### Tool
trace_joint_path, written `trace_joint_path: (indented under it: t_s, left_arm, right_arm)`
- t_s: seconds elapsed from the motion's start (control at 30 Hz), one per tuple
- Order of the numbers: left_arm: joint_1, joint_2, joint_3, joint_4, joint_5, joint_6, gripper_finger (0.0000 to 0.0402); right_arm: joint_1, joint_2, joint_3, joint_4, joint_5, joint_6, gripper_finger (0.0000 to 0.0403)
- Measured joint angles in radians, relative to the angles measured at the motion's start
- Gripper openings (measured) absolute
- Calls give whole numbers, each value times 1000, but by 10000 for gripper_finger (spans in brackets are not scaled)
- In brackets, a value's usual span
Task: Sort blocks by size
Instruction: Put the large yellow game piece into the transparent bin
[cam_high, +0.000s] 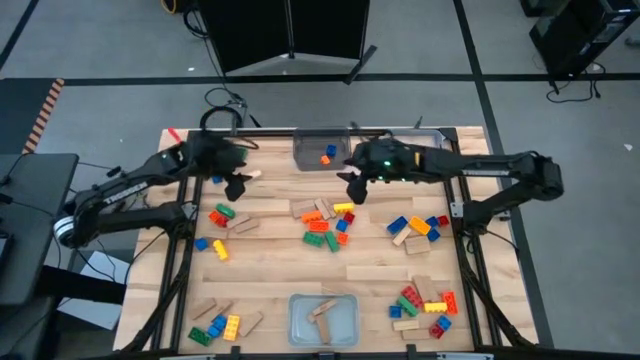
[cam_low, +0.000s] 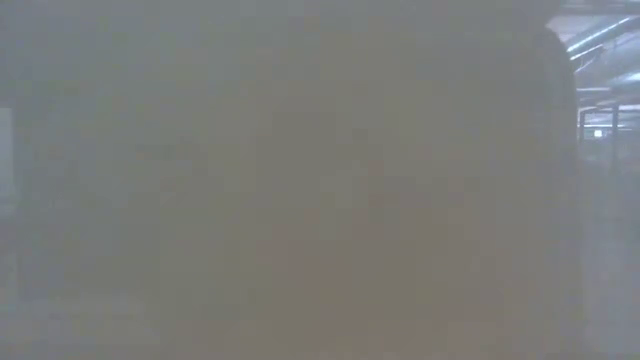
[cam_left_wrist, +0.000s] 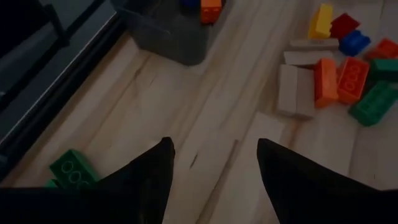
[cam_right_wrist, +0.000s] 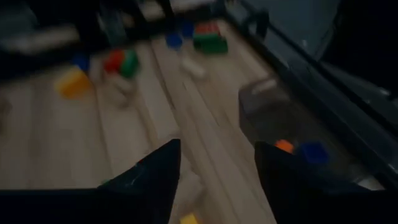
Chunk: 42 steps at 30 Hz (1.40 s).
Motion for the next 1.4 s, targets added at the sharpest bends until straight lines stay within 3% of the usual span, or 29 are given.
trace_joint_path:
  t_s: [0.23,0.4,0.53,0.93,1.27,1.4]
  left_arm:
    - [0,-73,-51,15,-1,-47,237]
    - [0,-75,-51,13,-2,-70,237]
    - [0,-75,-51,13,-2,-70,237]
    - [0,-75,-51,13,-3,-68,237]
    - [0,-75,-51,13,-3,-66,237]
    - [0,-75,-51,19,-3,-66,237]
  right_arm:
    - [-14,186,171,-227,-27,-135,241]
    - [-14,308,239,-288,-102,-193,237]
    - [-12,394,260,-309,-149,-232,235]
    - [14,566,262,-426,-151,-295,228]
    - [4,658,261,-432,-156,-290,194]
    - [2,653,261,-430,-157,-284,150]
